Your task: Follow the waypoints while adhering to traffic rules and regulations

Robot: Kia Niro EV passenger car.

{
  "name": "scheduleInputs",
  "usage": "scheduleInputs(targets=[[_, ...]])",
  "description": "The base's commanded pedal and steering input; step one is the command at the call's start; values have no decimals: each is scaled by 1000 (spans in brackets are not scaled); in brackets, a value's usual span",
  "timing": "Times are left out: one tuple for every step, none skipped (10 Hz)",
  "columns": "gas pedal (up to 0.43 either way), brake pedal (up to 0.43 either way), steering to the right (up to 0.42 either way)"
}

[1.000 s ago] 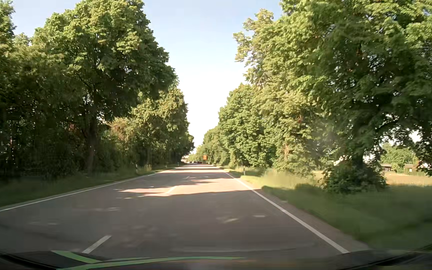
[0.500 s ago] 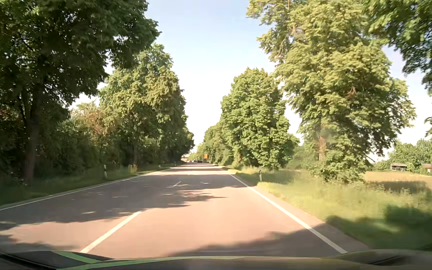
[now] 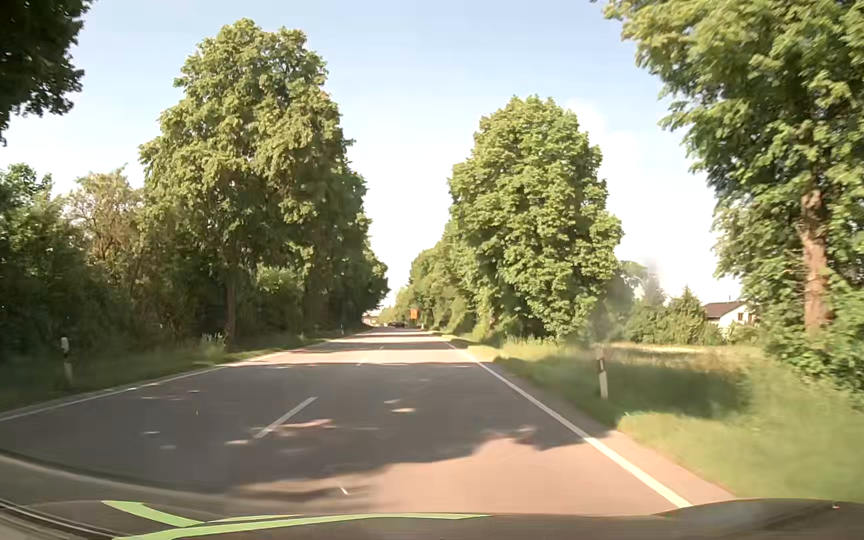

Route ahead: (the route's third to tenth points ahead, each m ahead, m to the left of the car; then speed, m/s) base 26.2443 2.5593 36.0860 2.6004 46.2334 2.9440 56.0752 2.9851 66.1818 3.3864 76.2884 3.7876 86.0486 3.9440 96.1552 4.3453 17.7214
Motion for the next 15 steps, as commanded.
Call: scheduleInputs(targets=[[79, 0, -3], [87, 0, -3], [87, 0, -4], [87, 0, -4], [98, 0, -4], [98, 0, -4], [98, 0, -4], [98, 0, -4], [98, 0, -4], [98, 0, -4], [98, 0, -4], [98, 0, -4], [98, 0, -4], [98, 0, -4], [98, 0, -4]])
